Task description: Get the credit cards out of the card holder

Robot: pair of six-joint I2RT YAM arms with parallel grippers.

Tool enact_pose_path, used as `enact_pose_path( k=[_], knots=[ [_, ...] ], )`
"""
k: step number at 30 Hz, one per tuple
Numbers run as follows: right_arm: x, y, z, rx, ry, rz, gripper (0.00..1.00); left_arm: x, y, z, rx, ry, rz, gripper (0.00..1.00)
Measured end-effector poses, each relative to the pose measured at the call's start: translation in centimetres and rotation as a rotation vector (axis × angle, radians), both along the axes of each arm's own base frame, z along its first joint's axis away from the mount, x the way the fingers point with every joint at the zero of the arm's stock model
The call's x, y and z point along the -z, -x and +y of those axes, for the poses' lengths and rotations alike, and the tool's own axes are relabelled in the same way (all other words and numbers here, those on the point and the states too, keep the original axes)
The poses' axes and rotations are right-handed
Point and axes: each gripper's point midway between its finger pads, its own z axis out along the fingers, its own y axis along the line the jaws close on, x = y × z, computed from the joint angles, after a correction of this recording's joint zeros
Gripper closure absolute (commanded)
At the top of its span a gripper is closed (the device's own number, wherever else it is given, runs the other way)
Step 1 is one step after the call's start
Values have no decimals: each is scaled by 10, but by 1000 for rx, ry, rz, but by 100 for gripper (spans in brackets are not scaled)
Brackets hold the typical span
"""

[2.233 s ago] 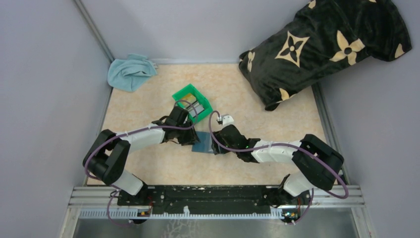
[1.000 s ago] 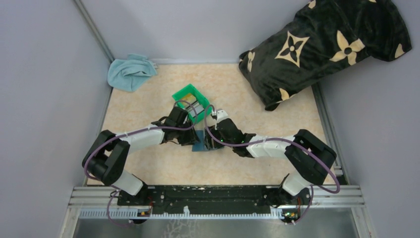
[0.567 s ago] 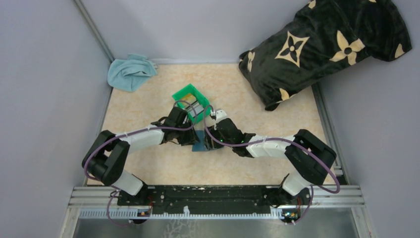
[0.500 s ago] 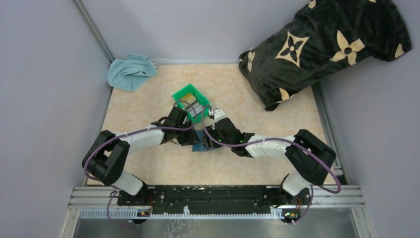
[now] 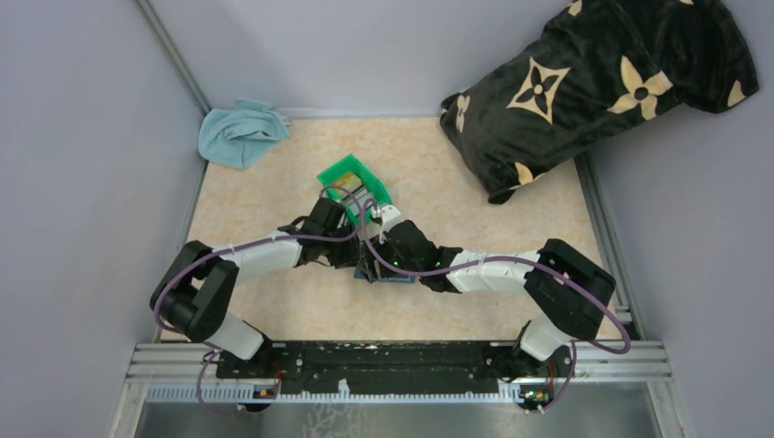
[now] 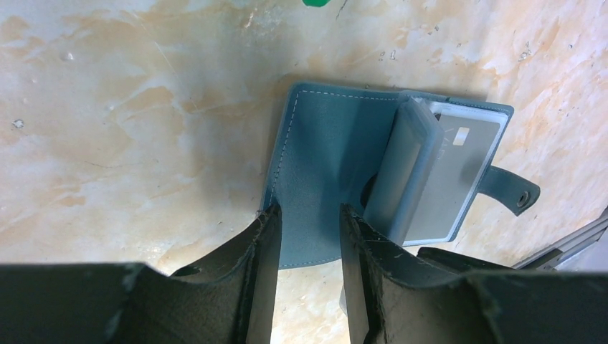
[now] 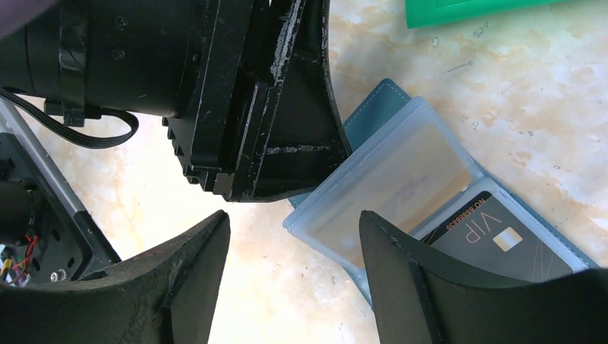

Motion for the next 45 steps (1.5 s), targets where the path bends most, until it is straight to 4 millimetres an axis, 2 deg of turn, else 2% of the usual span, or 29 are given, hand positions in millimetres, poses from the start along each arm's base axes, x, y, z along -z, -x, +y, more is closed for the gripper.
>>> enact_pose_path(
  k=[9,14,17,20,23,25,27,28,30,31,32,36,37,42,45],
  knots=[
    [5,0,-4,18,7,13,37,-7,7,12,-21,-36,-19,56],
    [28,4,-22,51,38,56,44,-26,5,24,-54,-61,-74,51],
    [43,6,-35,77,60,88,51,-32,5,28,-65,-72,-94,44],
    [47,6,-40,97,57,99,61,-33,4,28,-63,-71,-100,37],
    [47,4,-41,110,47,104,77,-36,4,24,-49,-50,-107,33],
    [47,3,-42,122,47,106,79,-45,3,18,-29,-12,-131,24],
    [47,1,-43,129,51,102,79,-56,2,13,-9,23,-164,8],
    [48,1,-43,132,54,102,80,-65,1,9,5,49,-193,4],
    [53,0,-44,138,67,104,79,-81,-1,3,29,89,-245,3],
    [55,-1,-44,140,71,106,80,-89,-2,-1,45,110,-273,10],
    [56,-1,-43,140,69,105,80,-95,-3,-4,60,129,-297,24],
    [57,-4,-40,141,65,102,80,-102,-4,-16,116,180,-328,96],
    [57,-4,-40,142,65,103,80,-99,-3,-19,129,192,-321,100],
    [57,-6,-40,151,60,108,80,-64,11,-30,210,211,-227,100],
    [57,-8,-42,160,55,113,80,-52,19,-32,236,206,-187,100]
  ],
)
